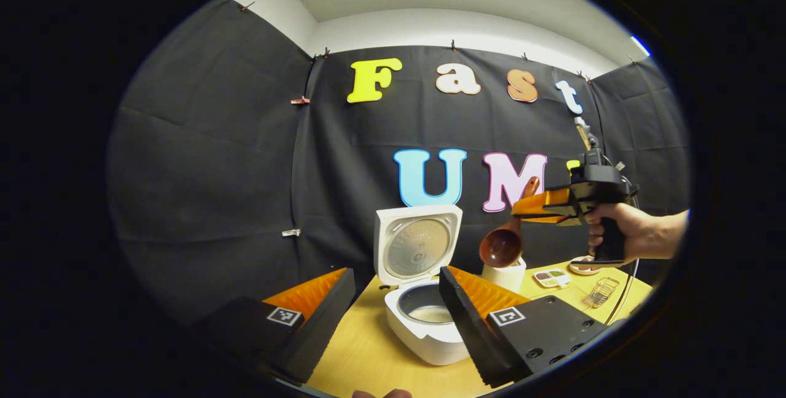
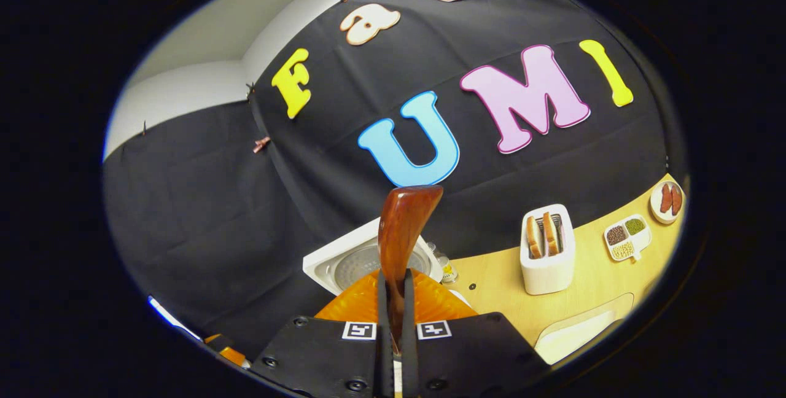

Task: Close the left gripper, press the button to open the rice cooker; take a wooden spoon from the chopstick holder with the right hand, scoop a spoonful of rice and pour it into the rice cooker, then put the wooden spoon back into the chopstick holder.

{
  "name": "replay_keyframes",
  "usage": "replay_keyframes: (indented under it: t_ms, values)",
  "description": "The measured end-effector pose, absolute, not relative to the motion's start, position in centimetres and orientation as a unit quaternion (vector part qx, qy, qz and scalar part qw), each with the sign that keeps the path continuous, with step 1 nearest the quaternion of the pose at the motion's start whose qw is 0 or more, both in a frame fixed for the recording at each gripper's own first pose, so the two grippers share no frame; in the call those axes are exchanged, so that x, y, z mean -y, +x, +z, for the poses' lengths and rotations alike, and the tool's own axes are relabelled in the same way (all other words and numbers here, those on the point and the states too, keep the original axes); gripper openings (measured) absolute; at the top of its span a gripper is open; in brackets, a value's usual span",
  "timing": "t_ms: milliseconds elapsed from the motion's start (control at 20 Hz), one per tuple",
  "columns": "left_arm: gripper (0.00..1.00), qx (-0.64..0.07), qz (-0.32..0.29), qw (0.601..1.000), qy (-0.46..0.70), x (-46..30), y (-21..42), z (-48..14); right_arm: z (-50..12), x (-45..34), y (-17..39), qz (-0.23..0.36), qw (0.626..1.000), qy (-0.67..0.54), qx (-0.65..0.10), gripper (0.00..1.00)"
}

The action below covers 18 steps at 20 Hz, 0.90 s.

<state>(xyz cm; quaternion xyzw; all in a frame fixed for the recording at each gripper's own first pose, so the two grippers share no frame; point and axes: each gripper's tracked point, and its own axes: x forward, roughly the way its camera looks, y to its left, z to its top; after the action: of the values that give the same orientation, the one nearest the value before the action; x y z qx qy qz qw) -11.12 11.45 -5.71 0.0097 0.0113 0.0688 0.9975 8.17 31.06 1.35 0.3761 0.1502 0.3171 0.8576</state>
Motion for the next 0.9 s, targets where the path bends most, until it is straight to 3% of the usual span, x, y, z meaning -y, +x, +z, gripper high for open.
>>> replay_keyframes:
  t_ms: [250, 500, 900]
  values:
    - [0.95, -0.007, 0.066, 0.998, 0.007, -6.7, -10.1, -4.8, 1.2, -19.8, 8.2, 0.294, 0.859, 0.399, -0.126, 0.09]
    - [0.96, -0.015, 0.06, 0.998, -0.008, -2.2, -9.2, -4.9, -1.8, -7.8, 9.0, 0.236, 0.892, 0.373, -0.1, 0.09]
    - [0.95, -0.024, 0.064, 0.998, 0.015, 2.8, -8.3, -3.9, -12.1, 4.9, 10.4, 0.146, 0.921, 0.339, -0.127, 0.1]
